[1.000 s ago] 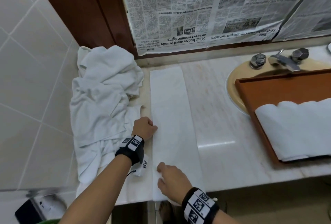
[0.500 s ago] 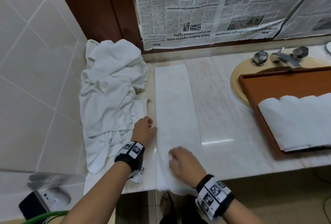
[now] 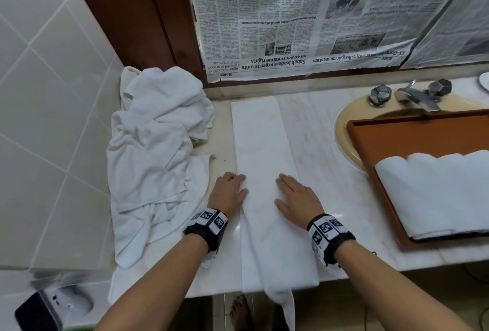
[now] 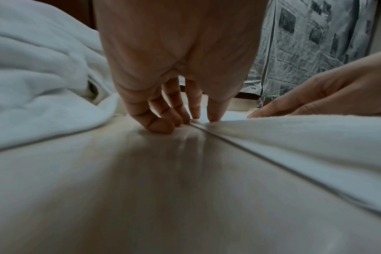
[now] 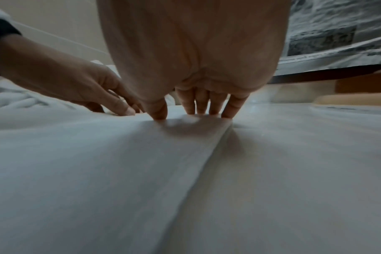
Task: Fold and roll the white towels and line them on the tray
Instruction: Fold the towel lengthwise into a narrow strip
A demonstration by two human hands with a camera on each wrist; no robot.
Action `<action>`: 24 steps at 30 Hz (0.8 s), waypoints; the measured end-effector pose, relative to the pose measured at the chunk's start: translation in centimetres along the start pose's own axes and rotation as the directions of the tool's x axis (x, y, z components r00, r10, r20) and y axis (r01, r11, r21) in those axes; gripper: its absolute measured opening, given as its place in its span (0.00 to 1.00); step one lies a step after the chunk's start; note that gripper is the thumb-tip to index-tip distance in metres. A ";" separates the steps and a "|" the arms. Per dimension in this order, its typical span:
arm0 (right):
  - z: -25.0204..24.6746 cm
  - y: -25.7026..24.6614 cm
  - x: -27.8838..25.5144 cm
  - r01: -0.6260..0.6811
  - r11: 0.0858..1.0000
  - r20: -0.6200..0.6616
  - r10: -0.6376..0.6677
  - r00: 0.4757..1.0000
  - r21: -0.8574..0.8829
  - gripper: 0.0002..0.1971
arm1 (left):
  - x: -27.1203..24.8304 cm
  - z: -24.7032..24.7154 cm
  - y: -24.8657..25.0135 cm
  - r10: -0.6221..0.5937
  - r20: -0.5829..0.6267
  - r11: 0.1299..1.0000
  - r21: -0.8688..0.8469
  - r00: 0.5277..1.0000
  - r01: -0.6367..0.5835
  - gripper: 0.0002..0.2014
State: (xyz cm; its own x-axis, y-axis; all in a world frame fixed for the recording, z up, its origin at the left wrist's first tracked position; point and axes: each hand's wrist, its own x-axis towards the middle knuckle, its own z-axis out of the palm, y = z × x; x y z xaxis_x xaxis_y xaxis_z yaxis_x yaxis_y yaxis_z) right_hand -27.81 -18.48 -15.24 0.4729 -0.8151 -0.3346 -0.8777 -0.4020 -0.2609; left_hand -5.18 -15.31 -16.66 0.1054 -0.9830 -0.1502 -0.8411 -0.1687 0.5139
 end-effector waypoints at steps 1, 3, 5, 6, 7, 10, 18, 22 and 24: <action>-0.5 1.0 0.5 -0.001 1.000 -0.005 0.001 1.000 0.014 0.32 | 0.8 0.2 0.8 -0.004 0.003 1.000 0.006 1.000 0.004 0.22; -1.5 2.8 1.4 -0.004 0.998 -0.024 0.006 1.000 0.059 0.32 | 2.1 0.5 2.4 -0.014 0.010 1.000 0.023 1.000 0.014 0.22; -2.1 3.7 1.5 -0.015 0.989 -0.056 0.023 0.998 0.145 0.31 | 3.2 0.9 3.7 -0.032 0.018 0.999 0.027 0.999 0.032 0.22; -2.3 3.7 0.9 -0.022 0.981 -0.075 0.037 0.997 0.194 0.30 | 3.4 1.0 4.1 -0.045 0.019 0.999 0.012 0.999 0.045 0.22; -2.3 3.5 0.0 -0.026 0.972 -0.099 0.050 0.994 0.232 0.28 | 3.4 1.1 4.4 -0.062 0.009 0.998 -0.019 0.998 0.062 0.22; -1.1 1.8 -4.8 -0.049 0.956 -0.108 0.083 0.991 0.290 0.21 | 1.8 0.8 5.0 -0.144 -0.068 0.979 -0.153 0.987 0.132 0.19; 2.6 -3.0 -13.4 -0.157 0.920 0.093 0.132 0.987 0.359 0.12 | -4.6 2.3 5.2 -0.389 0.167 0.908 -0.100 0.906 0.408 0.11; 2.2 -3.6 -14.0 -0.161 0.917 0.102 0.132 0.986 0.365 0.07 | -4.9 2.4 4.9 -0.343 0.177 0.909 -0.187 0.923 0.373 0.08; 2.2 -4.1 -14.7 -0.138 0.931 0.113 0.106 0.988 0.337 0.06 | -5.1 2.1 4.6 -0.320 0.181 0.911 -0.212 0.930 0.355 0.09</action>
State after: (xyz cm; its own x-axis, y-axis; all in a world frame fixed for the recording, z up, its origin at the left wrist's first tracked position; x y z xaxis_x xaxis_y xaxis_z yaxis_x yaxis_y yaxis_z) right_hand -30.99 -3.90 -11.19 0.3831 -0.8008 -0.4605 -0.8564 -0.1211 -0.5019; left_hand -10.74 -10.94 -15.32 0.2714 -0.8469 -0.4573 -0.6162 -0.5179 0.5934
